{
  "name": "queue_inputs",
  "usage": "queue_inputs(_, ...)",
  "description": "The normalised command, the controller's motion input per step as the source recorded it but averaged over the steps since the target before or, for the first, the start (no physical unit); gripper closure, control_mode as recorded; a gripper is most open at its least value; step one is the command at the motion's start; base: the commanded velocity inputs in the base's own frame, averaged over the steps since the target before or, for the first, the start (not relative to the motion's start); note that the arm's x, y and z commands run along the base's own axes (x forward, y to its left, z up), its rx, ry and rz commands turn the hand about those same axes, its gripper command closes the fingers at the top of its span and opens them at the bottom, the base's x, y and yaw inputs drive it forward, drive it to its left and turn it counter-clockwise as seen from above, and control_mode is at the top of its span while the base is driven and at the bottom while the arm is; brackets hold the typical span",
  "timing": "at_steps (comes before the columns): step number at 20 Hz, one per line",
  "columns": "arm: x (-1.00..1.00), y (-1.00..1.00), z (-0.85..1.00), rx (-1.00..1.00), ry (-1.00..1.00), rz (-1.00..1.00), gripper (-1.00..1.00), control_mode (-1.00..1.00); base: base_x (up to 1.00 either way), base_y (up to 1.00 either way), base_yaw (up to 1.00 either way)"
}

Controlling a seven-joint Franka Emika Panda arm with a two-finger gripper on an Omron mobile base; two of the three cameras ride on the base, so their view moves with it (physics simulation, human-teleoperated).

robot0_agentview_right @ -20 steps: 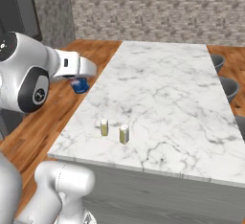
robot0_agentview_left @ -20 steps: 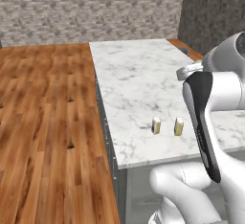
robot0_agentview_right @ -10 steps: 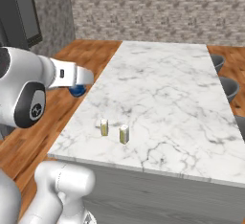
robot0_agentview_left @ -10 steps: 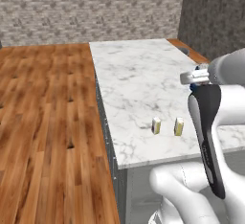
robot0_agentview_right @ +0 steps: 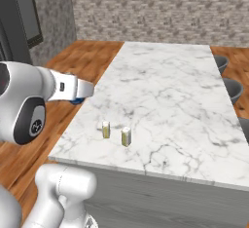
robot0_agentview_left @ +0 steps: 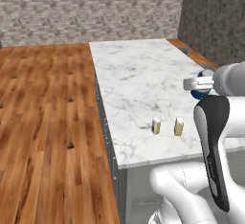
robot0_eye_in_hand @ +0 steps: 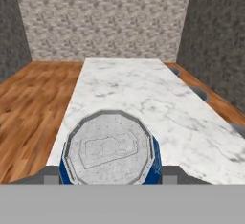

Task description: Pick the boxed drink, boxed drink, can from the counter and place them in the open cabinet.

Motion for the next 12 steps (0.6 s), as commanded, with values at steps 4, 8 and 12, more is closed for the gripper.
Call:
queue_inputs(4, -0.16, 0.0, -0.14, 0.02, -0.02, 0.0, 1.0, -1.0, 0.0, 0.0, 0.0)
queue_inputs(8, -0.15, 0.0, -0.09, 0.02, 0.0, 0.0, 1.0, -1.0, 0.0, 0.0, 0.0)
queue_inputs(12, -0.12, 0.0, -0.13, 0.0, 0.0, 0.0, 1.0, -1.0, 0.0, 0.0, 0.0)
